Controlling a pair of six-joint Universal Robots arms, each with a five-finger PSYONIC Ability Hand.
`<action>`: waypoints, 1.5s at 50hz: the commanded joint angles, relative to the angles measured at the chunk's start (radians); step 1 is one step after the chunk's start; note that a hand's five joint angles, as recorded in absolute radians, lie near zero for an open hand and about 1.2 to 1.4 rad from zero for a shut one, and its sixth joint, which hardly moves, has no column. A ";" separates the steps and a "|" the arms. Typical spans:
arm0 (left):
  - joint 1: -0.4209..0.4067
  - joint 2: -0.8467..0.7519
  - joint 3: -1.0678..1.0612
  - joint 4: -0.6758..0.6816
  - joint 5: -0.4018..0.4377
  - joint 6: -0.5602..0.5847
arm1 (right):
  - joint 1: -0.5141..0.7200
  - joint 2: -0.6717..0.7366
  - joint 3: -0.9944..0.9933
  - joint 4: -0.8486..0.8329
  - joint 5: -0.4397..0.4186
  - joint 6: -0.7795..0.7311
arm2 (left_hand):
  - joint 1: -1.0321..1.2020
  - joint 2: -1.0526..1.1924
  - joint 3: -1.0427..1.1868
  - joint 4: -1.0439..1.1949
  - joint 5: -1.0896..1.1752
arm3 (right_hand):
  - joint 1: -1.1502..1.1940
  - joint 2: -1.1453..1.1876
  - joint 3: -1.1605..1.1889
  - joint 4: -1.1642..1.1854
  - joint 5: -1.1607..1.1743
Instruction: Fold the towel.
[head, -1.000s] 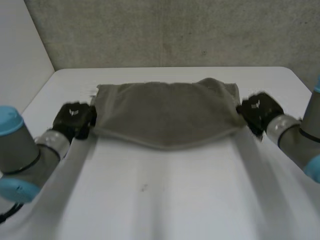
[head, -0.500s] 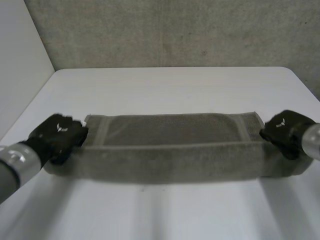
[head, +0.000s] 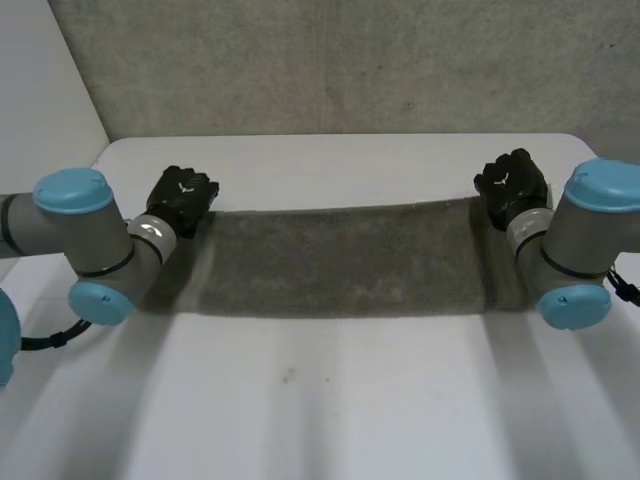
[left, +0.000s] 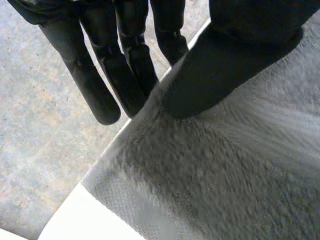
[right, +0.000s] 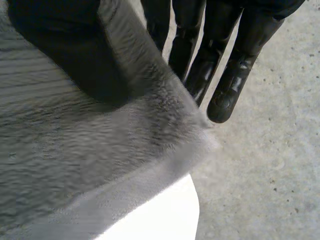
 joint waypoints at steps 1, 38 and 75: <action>-0.021 -0.003 0.015 -0.001 0.007 -0.002 | -0.001 0.040 -0.017 -0.013 0.004 -0.014 | -0.966 -0.966 -0.971 -0.971 -0.973 | -0.507 -0.675 -0.704 -0.711 -0.699; -0.004 0.663 -0.668 0.153 -0.013 -0.597 | -0.179 -0.431 0.366 0.502 -0.229 0.464 | -0.966 -0.966 -0.971 -0.971 -0.973 | -0.251 -0.419 -0.448 -0.455 -0.443; 0.001 0.664 -0.740 0.196 -0.016 -0.592 | -0.289 -0.219 0.397 0.145 -0.126 0.284 | -0.966 -0.966 -0.971 -0.971 -0.973 | 0.715 0.547 0.518 0.511 0.522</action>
